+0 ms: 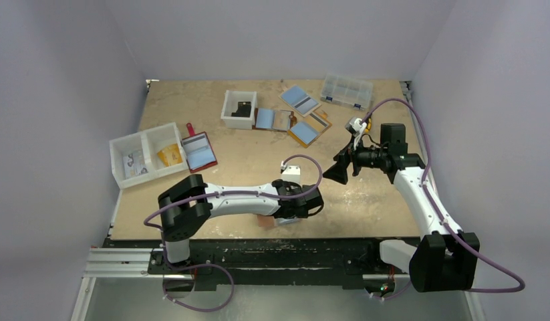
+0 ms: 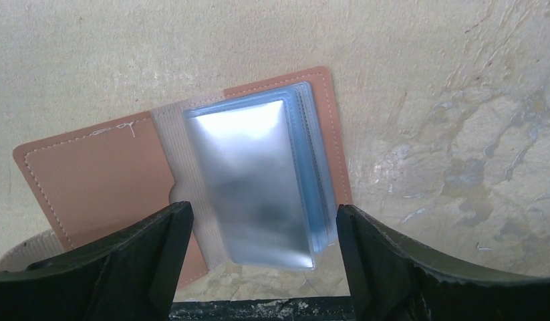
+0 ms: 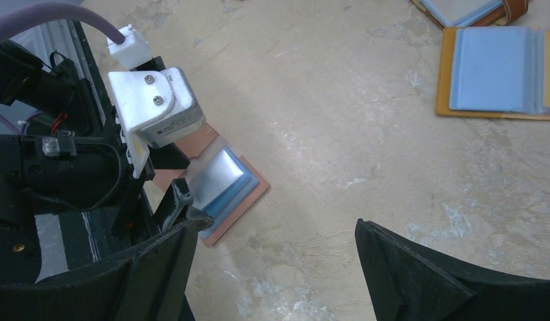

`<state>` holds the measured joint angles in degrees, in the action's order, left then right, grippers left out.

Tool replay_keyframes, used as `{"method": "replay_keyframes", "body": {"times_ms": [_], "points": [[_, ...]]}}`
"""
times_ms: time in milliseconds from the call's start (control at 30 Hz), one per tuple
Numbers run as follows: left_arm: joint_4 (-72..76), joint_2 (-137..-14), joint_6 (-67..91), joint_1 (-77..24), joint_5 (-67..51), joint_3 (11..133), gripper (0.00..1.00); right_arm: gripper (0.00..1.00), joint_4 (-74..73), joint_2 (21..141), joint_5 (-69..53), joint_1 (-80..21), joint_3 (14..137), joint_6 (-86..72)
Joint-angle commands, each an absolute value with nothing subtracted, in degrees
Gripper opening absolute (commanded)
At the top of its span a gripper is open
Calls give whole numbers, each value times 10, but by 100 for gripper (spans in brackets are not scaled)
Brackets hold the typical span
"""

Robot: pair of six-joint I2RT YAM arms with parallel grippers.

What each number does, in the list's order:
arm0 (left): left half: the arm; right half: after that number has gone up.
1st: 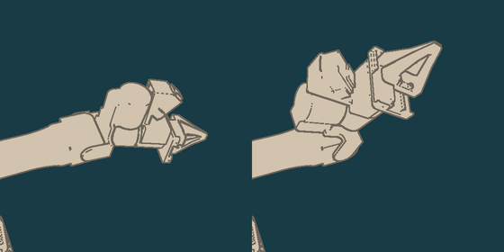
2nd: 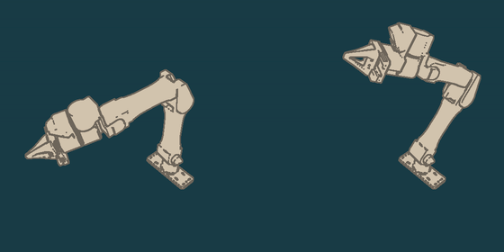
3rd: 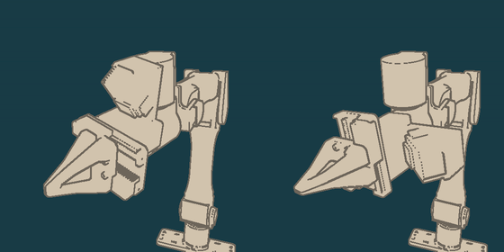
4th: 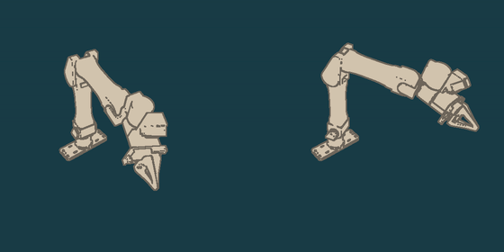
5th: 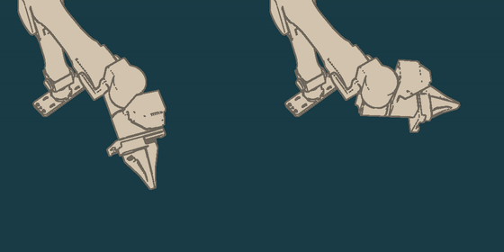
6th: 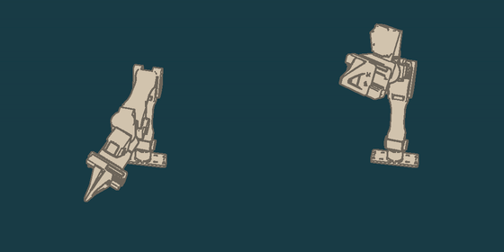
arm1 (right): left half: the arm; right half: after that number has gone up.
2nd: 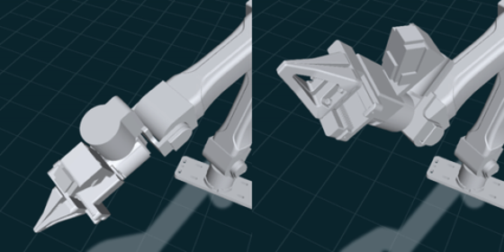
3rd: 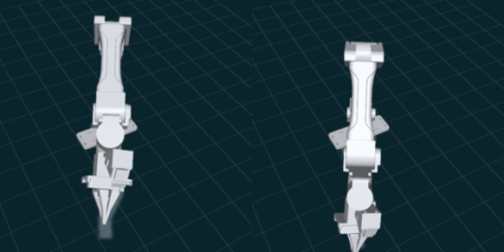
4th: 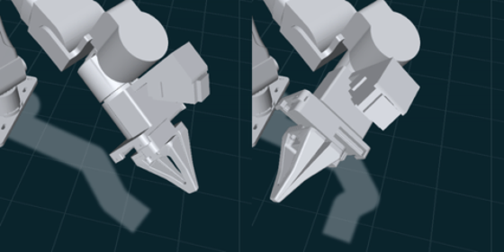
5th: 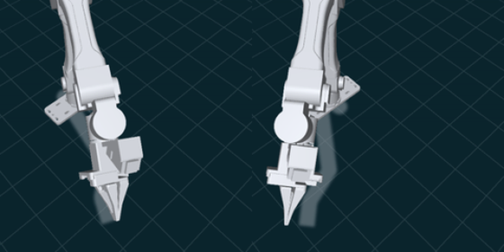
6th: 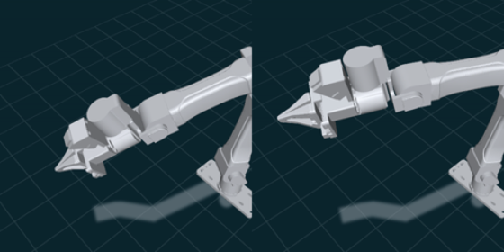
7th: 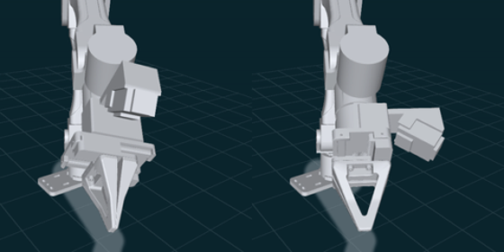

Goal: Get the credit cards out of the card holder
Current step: Open the card holder at the center of the board.

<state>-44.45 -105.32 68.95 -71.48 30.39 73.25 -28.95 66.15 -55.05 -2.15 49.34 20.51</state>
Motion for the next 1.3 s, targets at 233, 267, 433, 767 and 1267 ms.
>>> {"method": "replay_keyframes", "body": {"times_ms": [233,267,433,767,1267], "points": [[-434,-1047,700,-705,297,720,78,99,-275,658,-565,-16,497,201],[-434,-1048,699,-704,295,717,76,99,-275,658,-565,-16,497,201],[-432,-1049,698,-701,289,709,74,99,-276,659,-568,-15,497,201],[-399,-1057,678,-695,260,698,78,99,-276,659,-570,-15,497,202],[-391,-1017,687,-682,256,655,61,99,-278,659,-572,-15,497,203]]}}
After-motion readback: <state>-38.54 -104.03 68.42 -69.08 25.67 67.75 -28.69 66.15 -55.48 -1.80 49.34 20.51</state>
